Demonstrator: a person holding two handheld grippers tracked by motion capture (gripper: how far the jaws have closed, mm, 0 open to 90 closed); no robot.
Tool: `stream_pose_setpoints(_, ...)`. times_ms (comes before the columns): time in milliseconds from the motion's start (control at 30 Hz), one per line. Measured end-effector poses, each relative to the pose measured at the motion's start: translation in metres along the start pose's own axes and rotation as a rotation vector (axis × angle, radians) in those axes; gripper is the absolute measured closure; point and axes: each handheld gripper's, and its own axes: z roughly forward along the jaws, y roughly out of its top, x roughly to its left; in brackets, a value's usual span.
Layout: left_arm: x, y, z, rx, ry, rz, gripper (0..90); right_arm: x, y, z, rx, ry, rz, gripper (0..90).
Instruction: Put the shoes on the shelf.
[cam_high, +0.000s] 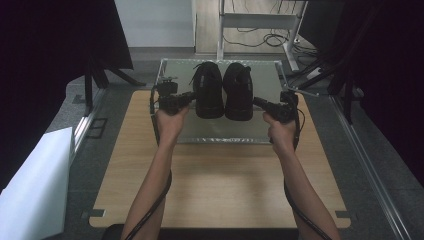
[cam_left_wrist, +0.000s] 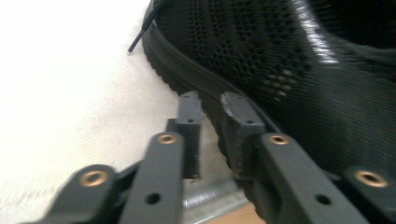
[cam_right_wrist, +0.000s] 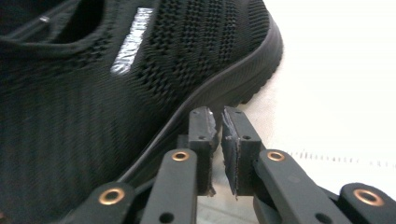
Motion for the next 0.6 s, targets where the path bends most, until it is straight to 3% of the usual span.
stream_pose_setpoints(100,-0.002,-0.005,-0.014,-0.018,-0.048,0.02,70.5,0.002,-0.004,-0.01,0.005,0.032,-0.023,82.3)
stream_pose_setpoints(167,-0.009,-0.012,-0.025,-0.019,-0.064,0.067,69.7,0.006,-0.007,-0.018,0.001,0.066,-0.035,84.2)
stream_pose_setpoints(267,-0.016,-0.024,-0.037,-0.01,-0.094,0.1,69.6,0.014,-0.015,-0.03,0.004,0.105,-0.054,87.5)
stream_pose_setpoints(467,-0.023,-0.044,-0.045,0.003,-0.17,0.12,69.1,0.029,-0.035,-0.044,0.036,0.199,-0.069,87.9)
stream_pose_setpoints(600,-0.021,-0.045,-0.042,-0.006,-0.17,0.11,70.0,0.033,-0.041,-0.039,0.027,0.18,-0.101,90.0)
